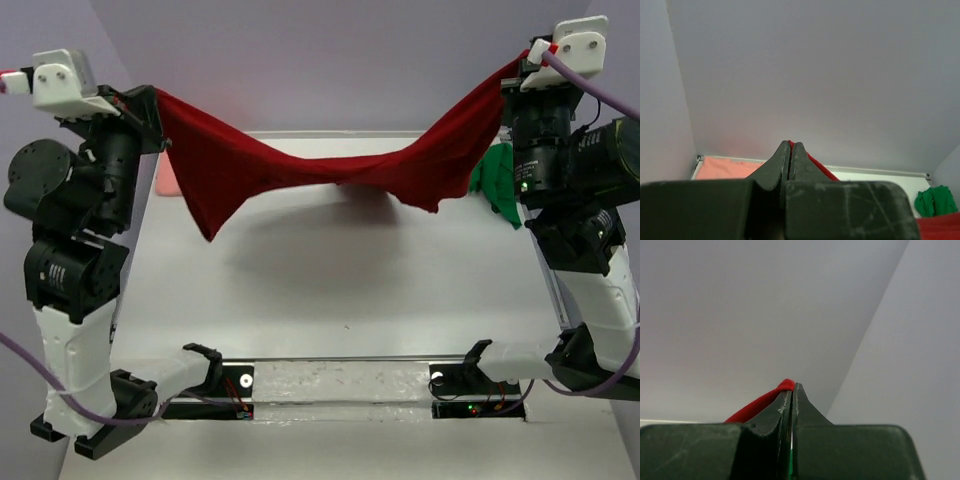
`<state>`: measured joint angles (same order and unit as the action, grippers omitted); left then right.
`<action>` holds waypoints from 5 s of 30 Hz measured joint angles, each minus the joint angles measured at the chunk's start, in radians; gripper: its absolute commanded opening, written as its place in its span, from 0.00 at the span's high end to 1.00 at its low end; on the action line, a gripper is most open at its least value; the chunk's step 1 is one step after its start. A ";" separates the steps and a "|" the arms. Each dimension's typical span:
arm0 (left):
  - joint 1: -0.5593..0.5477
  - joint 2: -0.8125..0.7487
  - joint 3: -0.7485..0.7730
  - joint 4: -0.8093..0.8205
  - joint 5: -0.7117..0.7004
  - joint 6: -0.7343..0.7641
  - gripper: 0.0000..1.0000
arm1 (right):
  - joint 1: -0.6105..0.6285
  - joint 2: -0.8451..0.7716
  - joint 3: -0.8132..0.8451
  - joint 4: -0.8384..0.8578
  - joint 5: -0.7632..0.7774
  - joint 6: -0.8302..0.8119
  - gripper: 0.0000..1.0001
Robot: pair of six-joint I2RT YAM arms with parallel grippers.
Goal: Fold and stack the t-shirts
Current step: Flatten the tshirt out
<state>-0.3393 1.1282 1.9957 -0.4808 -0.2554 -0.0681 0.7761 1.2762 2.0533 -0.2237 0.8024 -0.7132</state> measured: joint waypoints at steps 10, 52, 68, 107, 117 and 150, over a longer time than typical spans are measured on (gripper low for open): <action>-0.041 0.013 0.082 -0.001 -0.079 0.024 1.00 | 0.129 0.003 -0.006 0.252 0.139 -0.269 1.00; 0.227 0.153 0.005 0.117 0.206 -0.053 1.00 | -0.418 0.135 0.111 -0.210 -0.307 0.317 1.00; 0.111 0.183 0.199 -0.018 0.116 -0.042 1.00 | -0.039 0.221 0.230 -0.044 -0.021 0.002 1.00; 0.209 0.278 0.264 0.090 0.229 -0.060 1.00 | -0.490 0.217 0.240 -0.300 -0.524 0.466 1.00; -0.077 0.222 0.115 -0.041 0.057 -0.044 1.00 | -0.037 0.107 0.045 -0.216 -0.160 0.188 1.00; 0.068 0.940 0.518 0.080 0.098 -0.016 1.00 | -0.438 0.740 0.491 -0.275 -0.394 0.346 1.00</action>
<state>-0.2714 2.0678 2.5141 -0.4007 -0.1577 -0.0841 0.3382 2.0163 2.5439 -0.4988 0.4088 -0.3668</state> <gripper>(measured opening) 0.026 0.017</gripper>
